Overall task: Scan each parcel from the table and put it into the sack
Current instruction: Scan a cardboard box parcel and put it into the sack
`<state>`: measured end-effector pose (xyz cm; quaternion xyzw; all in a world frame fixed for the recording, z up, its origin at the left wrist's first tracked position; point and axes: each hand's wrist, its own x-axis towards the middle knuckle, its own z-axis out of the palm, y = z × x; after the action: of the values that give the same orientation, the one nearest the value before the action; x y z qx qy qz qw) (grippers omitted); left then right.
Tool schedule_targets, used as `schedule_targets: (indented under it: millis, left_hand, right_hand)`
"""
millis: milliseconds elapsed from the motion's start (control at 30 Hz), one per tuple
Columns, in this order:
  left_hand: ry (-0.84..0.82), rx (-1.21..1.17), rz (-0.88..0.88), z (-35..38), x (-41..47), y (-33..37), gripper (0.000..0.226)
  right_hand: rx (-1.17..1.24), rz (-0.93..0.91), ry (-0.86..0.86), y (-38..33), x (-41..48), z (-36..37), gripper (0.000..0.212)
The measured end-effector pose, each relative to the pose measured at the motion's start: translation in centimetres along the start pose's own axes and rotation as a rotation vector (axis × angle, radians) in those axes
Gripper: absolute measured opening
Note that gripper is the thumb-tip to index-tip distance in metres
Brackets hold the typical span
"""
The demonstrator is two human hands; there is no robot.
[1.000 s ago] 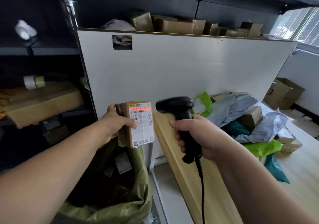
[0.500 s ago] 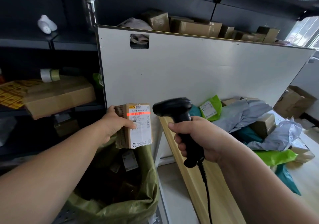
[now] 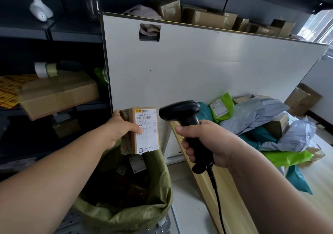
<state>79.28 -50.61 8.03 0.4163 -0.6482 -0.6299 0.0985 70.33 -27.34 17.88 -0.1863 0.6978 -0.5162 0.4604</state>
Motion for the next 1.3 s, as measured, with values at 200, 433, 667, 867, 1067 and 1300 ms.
schedule_targets:
  millis: [200, 433, 667, 867, 1067, 1300]
  left_hand:
    - [-0.025, 0.007, -0.003, -0.7, 0.6, -0.4, 0.078]
    - [-0.049, 0.007, 0.007, -1.5, 1.1, -0.8, 0.077]
    - [-0.064, 0.053, -0.012, -2.0, 1.8, -1.9, 0.079]
    - [-0.096, 0.268, -0.104, -1.4, 1.8, -4.8, 0.118]
    - [-0.127, 0.475, 0.016, 3.2, 2.1, -3.8, 0.113]
    - [-0.362, 0.598, 0.302, 15.6, -0.7, 1.3, 0.109]
  right_hand:
    - [0.010, 0.004, 0.010, 0.0, 0.2, 1.0, 0.020]
    - [0.017, -0.001, 0.023, -0.1, 0.5, 2.2, 0.020]
    - [0.028, 0.002, 0.046, 0.6, 0.7, 2.6, 0.021]
    - [0.068, 0.051, 0.136, 2.9, 0.0, 0.9, 0.020]
    - [0.141, 0.078, 0.279, 5.9, -2.5, -2.4, 0.021]
    - [0.244, 0.023, 0.517, 9.1, -7.1, -10.0, 0.019]
